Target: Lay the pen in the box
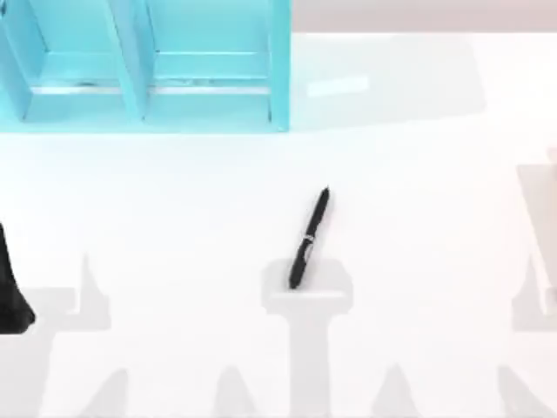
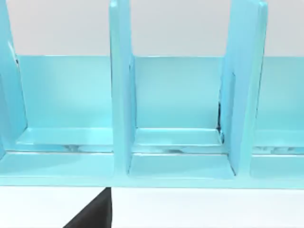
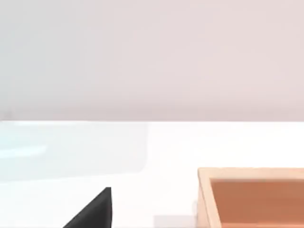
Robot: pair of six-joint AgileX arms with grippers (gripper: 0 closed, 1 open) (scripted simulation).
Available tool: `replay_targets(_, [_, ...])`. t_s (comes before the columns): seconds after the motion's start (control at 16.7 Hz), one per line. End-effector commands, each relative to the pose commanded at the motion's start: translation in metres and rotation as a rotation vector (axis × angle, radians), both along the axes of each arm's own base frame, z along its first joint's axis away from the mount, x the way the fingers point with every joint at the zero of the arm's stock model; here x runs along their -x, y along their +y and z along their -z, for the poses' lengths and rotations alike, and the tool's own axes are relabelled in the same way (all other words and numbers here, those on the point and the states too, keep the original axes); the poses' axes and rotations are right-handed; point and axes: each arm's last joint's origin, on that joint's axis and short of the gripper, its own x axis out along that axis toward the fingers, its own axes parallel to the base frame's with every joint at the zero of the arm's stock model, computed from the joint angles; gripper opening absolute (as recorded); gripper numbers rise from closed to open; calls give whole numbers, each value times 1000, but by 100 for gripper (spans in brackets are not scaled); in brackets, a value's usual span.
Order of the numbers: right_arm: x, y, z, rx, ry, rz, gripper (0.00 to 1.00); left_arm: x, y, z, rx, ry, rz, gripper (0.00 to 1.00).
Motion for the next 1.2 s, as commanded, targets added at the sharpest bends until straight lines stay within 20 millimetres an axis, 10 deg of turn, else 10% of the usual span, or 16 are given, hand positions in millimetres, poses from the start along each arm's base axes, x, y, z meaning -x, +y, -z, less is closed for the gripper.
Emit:
replay_targets(0.66, [-19,21,-49,-125,397,-159,100,0,0,0,0,0,0,100])
replay_targets(1.2, [-125,114,-77,-136,1363,-77,100,0,0,0,0,0,0,100])
